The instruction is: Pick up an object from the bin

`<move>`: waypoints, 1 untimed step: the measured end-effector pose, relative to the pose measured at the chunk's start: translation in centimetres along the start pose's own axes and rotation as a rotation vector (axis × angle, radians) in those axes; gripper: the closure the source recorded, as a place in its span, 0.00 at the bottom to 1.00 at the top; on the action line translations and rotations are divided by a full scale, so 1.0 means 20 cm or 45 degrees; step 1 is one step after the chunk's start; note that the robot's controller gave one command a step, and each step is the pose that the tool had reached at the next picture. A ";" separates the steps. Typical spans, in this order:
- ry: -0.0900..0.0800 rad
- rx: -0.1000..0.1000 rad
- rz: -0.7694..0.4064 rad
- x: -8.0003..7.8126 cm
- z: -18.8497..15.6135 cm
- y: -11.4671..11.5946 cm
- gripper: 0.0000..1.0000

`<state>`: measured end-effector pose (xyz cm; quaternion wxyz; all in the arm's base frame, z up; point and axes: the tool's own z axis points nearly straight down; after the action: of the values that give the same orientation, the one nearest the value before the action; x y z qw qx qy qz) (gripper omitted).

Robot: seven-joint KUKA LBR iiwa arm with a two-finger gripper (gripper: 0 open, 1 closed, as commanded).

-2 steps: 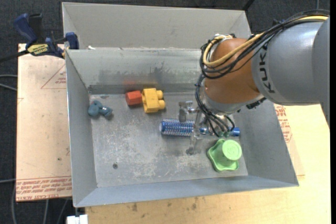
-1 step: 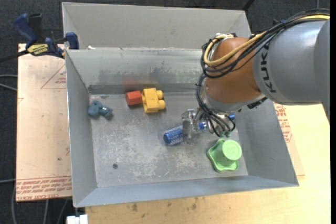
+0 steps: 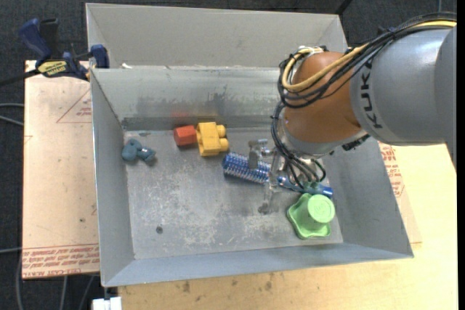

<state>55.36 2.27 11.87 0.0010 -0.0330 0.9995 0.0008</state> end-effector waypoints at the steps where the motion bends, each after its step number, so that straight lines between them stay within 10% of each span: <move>1: -0.003 0.001 0.083 -0.22 0.25 -0.09 0.00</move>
Offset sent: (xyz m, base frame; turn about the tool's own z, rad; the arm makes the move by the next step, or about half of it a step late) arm 0.0443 -0.0153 -0.0485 0.0659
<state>59.94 0.77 6.84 0.0022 -0.0003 1.0000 0.0006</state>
